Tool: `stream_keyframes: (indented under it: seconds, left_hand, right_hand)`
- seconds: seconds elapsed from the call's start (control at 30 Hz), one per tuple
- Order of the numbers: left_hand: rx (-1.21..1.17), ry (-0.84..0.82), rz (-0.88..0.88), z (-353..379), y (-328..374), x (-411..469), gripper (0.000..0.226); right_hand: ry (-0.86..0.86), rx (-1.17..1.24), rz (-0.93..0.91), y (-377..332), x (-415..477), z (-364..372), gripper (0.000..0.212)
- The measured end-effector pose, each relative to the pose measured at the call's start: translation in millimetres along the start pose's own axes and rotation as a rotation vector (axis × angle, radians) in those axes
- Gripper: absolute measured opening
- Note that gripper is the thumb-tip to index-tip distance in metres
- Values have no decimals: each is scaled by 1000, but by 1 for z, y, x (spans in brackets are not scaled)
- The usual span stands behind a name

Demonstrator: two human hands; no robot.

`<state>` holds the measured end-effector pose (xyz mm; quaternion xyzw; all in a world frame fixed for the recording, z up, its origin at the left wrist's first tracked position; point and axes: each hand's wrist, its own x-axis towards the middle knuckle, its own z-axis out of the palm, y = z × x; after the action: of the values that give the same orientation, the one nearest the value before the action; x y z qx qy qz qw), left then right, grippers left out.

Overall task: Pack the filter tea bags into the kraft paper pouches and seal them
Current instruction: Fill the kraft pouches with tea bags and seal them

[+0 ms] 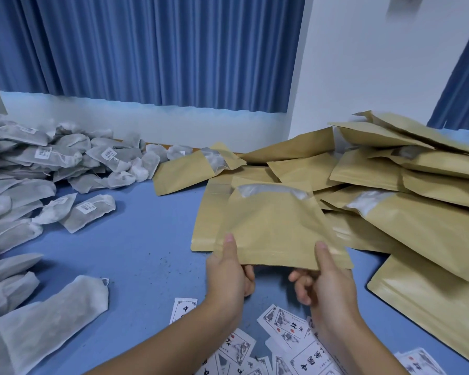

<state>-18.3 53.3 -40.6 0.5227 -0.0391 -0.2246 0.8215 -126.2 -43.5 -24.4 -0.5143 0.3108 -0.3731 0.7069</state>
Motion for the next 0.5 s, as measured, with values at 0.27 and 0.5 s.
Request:
stream_keyframes:
  seconds: [0.27,0.5]
  left_hand:
    - [44,-43,-2,-3,1,5,30]
    - [65,-117,154,11,-11,-4,29]
  right_hand:
    - [-122,-67,-12,-4,3,-1,28]
    - [-65,-6,-1,4,1,2,21]
